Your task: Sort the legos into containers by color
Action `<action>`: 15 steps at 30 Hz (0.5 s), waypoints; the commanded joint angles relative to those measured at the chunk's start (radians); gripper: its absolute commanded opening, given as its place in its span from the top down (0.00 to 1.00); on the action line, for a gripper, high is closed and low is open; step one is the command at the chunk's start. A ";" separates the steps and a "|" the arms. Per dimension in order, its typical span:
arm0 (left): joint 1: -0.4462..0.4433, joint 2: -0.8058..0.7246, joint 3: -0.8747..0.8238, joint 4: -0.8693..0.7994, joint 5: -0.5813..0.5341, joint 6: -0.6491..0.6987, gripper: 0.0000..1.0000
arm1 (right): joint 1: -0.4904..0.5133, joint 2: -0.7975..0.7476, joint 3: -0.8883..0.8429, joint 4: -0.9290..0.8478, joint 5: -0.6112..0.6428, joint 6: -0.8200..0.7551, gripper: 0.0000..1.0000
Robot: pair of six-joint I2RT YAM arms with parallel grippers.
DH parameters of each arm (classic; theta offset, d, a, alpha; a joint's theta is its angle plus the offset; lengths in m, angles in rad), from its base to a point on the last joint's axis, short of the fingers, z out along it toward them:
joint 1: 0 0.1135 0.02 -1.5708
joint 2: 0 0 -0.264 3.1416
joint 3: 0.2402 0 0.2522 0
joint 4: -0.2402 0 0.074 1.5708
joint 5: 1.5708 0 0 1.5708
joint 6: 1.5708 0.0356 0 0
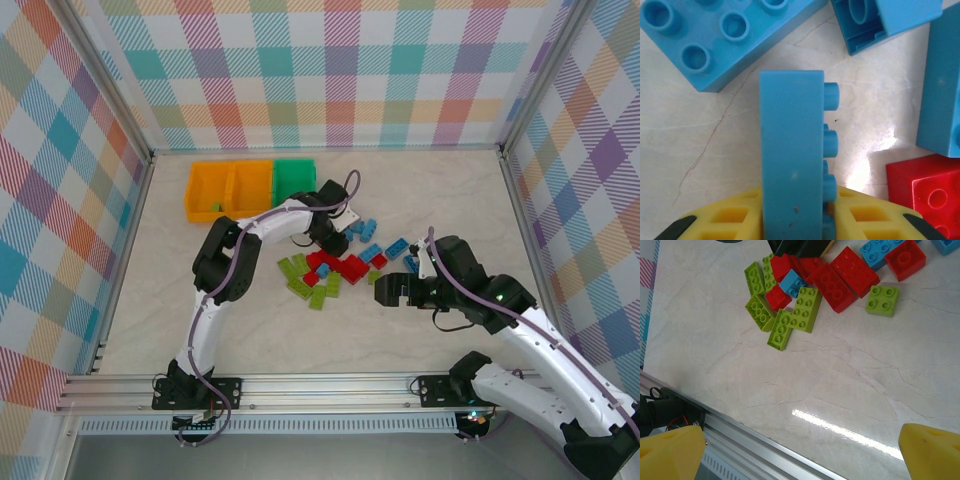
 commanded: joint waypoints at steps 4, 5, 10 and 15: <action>0.003 -0.077 -0.048 0.132 0.067 -0.048 0.78 | 0.002 -0.009 0.020 0.021 -0.013 0.019 0.00; 0.003 -0.104 -0.065 0.152 0.076 -0.054 0.78 | 0.002 -0.007 0.018 0.024 -0.013 0.019 0.00; 0.015 -0.272 -0.163 0.230 0.055 -0.090 0.81 | 0.002 -0.007 0.019 0.040 -0.007 0.018 0.00; 0.117 -0.482 -0.283 0.305 -0.096 -0.229 0.83 | 0.002 -0.009 0.010 0.068 0.000 0.013 0.00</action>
